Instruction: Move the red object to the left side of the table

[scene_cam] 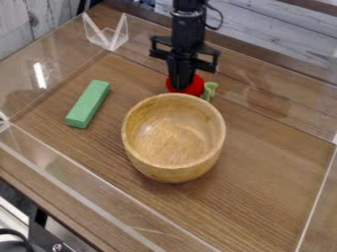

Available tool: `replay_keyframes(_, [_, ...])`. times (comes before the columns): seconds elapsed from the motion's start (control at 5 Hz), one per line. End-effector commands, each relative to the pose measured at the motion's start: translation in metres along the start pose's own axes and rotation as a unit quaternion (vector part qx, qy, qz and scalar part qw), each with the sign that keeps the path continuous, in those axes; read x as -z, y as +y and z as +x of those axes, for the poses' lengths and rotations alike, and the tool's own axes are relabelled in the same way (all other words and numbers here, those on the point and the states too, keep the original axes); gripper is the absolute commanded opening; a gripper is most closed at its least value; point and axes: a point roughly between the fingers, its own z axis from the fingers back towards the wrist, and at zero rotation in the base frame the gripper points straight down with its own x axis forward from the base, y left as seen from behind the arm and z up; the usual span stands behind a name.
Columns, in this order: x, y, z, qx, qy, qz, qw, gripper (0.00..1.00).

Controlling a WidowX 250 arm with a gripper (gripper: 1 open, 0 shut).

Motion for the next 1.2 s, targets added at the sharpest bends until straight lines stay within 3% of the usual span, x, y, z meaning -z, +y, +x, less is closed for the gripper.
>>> replay_keyframes(0.0, [-0.054, 0.008, 0.008, 0.014, -0.064, -0.011, 0.9978, 0.0])
replay_keyframes(0.2, [-0.081, 0.017, 0.001, -0.005, -0.073, -0.027, 0.997, 0.0])
replay_keyframes(0.4, [-0.076, 0.011, 0.0, -0.01, -0.065, -0.025, 0.9975, 1.0])
replay_keyframes(0.8, [-0.054, 0.002, -0.007, -0.01, -0.047, -0.02, 0.9986, 1.0])
replay_keyframes(1.0, [-0.034, -0.01, -0.007, 0.012, -0.043, -0.02, 0.9988, 1.0])
